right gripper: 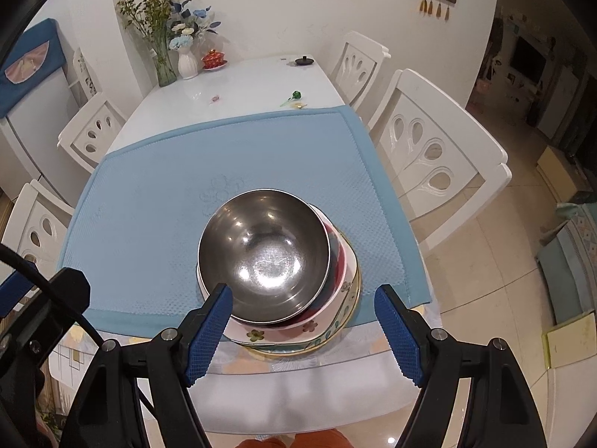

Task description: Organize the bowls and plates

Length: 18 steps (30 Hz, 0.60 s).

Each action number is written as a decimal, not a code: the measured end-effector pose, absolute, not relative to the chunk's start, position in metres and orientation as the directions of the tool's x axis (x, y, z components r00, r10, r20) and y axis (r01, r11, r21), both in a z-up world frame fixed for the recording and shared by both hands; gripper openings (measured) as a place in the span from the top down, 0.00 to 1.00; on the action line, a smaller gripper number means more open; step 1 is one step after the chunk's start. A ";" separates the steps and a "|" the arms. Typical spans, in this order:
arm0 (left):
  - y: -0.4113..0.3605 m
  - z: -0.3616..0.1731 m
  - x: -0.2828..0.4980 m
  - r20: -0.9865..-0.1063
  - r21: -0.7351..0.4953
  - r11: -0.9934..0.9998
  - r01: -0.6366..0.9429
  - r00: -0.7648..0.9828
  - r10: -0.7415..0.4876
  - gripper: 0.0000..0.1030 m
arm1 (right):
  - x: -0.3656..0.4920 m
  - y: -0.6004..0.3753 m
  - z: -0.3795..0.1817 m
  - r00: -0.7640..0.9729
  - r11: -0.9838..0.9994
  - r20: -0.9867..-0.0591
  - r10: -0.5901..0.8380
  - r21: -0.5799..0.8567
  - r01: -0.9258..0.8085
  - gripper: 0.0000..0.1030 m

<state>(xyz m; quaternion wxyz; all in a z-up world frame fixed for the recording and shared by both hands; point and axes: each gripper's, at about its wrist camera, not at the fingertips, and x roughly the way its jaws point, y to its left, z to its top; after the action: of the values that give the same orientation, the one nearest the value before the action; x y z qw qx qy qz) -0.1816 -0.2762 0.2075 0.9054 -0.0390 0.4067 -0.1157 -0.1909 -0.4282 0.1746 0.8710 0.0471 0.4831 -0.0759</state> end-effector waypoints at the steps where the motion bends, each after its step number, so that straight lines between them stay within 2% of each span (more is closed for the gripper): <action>1: -0.277 0.207 -0.182 -0.730 -0.161 0.971 0.175 0.642 -0.236 0.01 | -0.190 -0.429 0.174 0.520 0.985 -0.850 -0.085 0.009 0.175 0.26; 18: -0.283 0.204 -0.176 -0.750 -0.124 0.979 0.159 0.631 -0.197 0.01 | -0.187 -0.433 0.170 0.509 0.987 -0.857 -0.079 0.003 0.159 0.26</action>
<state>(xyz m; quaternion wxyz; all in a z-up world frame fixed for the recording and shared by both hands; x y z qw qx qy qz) -0.1761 -0.2828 0.2040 0.9028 -0.0228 0.4180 -0.0988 -0.1865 -0.4335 0.1702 0.8678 0.0406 0.4905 -0.0686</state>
